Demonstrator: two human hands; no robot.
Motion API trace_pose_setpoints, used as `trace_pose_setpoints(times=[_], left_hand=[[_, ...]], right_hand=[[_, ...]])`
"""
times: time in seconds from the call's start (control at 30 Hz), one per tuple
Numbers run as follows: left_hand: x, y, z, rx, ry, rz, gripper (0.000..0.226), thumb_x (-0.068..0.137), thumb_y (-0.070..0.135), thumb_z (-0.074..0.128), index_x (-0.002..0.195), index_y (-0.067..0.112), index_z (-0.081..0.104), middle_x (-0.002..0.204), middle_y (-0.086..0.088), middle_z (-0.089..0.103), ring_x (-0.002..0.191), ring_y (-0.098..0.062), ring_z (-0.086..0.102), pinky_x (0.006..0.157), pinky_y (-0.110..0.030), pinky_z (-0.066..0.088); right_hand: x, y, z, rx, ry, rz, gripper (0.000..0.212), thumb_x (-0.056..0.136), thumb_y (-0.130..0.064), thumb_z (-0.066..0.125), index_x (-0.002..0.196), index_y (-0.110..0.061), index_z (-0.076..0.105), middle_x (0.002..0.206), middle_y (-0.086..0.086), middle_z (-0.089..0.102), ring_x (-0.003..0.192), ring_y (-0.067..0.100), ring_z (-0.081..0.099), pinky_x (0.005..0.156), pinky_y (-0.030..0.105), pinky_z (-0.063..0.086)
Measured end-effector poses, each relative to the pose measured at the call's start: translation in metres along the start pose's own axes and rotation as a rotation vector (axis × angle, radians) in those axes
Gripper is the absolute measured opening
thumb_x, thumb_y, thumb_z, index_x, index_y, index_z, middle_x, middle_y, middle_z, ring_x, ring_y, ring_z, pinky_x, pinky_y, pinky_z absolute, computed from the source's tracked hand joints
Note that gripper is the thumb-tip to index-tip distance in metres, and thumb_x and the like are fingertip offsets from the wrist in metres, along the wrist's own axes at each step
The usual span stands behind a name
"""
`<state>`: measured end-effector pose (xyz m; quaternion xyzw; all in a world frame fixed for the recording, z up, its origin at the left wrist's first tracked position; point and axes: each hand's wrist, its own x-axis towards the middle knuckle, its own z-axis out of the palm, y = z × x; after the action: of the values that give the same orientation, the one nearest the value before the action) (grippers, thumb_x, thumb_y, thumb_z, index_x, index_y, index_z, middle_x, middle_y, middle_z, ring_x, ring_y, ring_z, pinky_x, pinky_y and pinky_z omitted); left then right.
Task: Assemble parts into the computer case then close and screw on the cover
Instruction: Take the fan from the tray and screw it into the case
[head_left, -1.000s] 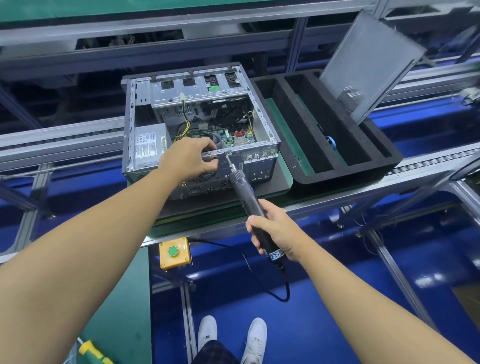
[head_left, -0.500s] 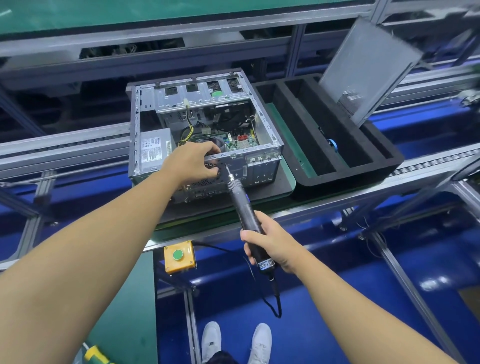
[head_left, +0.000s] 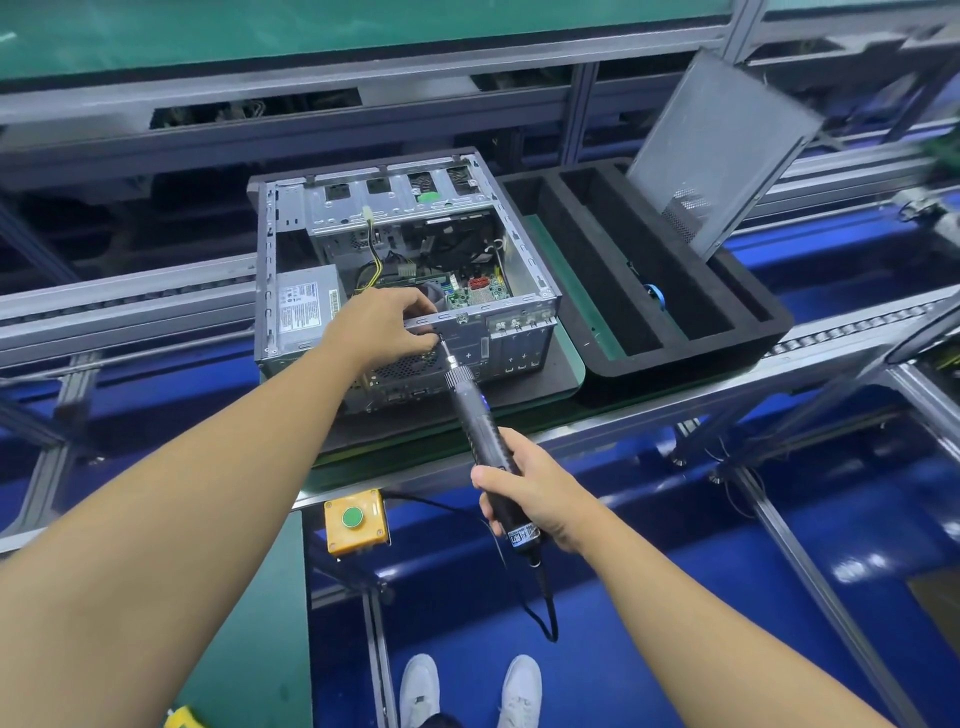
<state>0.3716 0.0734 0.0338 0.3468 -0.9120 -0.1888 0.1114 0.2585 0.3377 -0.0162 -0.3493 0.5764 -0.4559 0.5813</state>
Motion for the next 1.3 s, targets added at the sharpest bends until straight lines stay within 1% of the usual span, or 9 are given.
trace_pose_setpoints(times=[0.1,0.27,0.4,0.5,0.6,0.8,1.0,1.17,1.3], left_hand=[[0.0,0.001,0.001,0.0,0.01,-0.011,0.024,0.076,0.044,0.071,0.097,0.039,0.061,0.09,0.021,0.063,0.089,-0.009,0.063,0.073,-0.027,0.048],[0.0,0.003,0.003,0.036,0.03,-0.038,0.026,0.077,0.052,0.067,0.098,0.04,0.058,0.094,0.019,0.063,0.092,-0.011,0.063,0.077,-0.033,0.055],[-0.001,0.006,0.005,0.09,0.064,-0.046,0.031,0.076,0.053,0.066,0.102,0.037,0.061,0.095,0.017,0.067,0.086,-0.014,0.063,0.069,-0.03,0.052],[-0.002,0.009,0.007,0.136,0.092,-0.056,0.033,0.077,0.055,0.065,0.104,0.037,0.062,0.094,0.016,0.068,0.083,-0.014,0.064,0.066,-0.031,0.055],[-0.003,0.01,0.007,0.139,0.102,-0.06,0.032,0.077,0.055,0.065,0.103,0.037,0.062,0.092,0.016,0.069,0.081,-0.014,0.063,0.064,-0.03,0.055],[-0.005,0.01,0.007,0.124,0.102,-0.063,0.027,0.077,0.055,0.064,0.101,0.041,0.061,0.089,0.017,0.067,0.077,-0.013,0.062,0.059,-0.026,0.049],[-0.006,0.009,0.008,0.1,0.099,-0.086,0.025,0.077,0.054,0.064,0.098,0.04,0.061,0.088,0.016,0.068,0.077,-0.014,0.064,0.063,-0.033,0.058],[-0.007,0.006,0.006,0.05,0.101,-0.068,0.025,0.079,0.05,0.068,0.101,0.038,0.064,0.093,0.014,0.07,0.084,-0.015,0.065,0.07,-0.037,0.058],[-0.006,0.007,0.006,0.055,0.091,-0.064,0.028,0.08,0.049,0.067,0.105,0.037,0.064,0.097,0.013,0.071,0.086,-0.016,0.065,0.071,-0.038,0.058]], right_hand=[[-0.001,0.001,0.0,-0.002,0.0,0.007,0.015,0.089,-0.036,0.07,0.092,-0.044,0.058,0.072,0.01,0.066,0.057,0.026,0.058,0.059,0.033,0.051],[-0.004,0.001,-0.002,-0.004,0.007,0.01,0.015,0.09,-0.035,0.07,0.093,-0.045,0.058,0.073,0.01,0.066,0.057,0.025,0.058,0.057,0.032,0.051],[-0.005,0.001,-0.003,-0.007,0.014,0.008,0.015,0.091,-0.033,0.069,0.092,-0.044,0.058,0.072,0.011,0.065,0.056,0.026,0.057,0.056,0.03,0.05],[-0.007,0.002,-0.004,-0.002,0.02,0.008,0.015,0.091,-0.032,0.069,0.096,-0.042,0.058,0.072,0.011,0.065,0.056,0.025,0.057,0.056,0.031,0.05],[-0.008,0.004,-0.006,-0.001,0.028,0.01,0.015,0.091,-0.033,0.069,0.1,-0.039,0.058,0.073,0.011,0.065,0.058,0.026,0.057,0.058,0.034,0.051],[-0.005,0.004,-0.005,-0.007,0.031,0.009,0.017,0.09,-0.034,0.07,0.101,-0.039,0.058,0.074,0.01,0.066,0.06,0.026,0.058,0.058,0.034,0.051],[-0.006,0.005,-0.004,-0.003,0.019,0.01,0.015,0.09,-0.034,0.069,0.099,-0.039,0.058,0.073,0.011,0.065,0.057,0.026,0.057,0.056,0.031,0.05],[-0.004,0.005,-0.004,0.002,0.02,0.005,0.016,0.089,-0.033,0.07,0.094,-0.044,0.059,0.072,0.012,0.064,0.056,0.026,0.057,0.056,0.031,0.05],[-0.002,0.006,-0.003,0.005,0.02,0.002,0.018,0.089,-0.033,0.071,0.095,-0.045,0.059,0.072,0.012,0.065,0.056,0.026,0.057,0.057,0.032,0.05]])
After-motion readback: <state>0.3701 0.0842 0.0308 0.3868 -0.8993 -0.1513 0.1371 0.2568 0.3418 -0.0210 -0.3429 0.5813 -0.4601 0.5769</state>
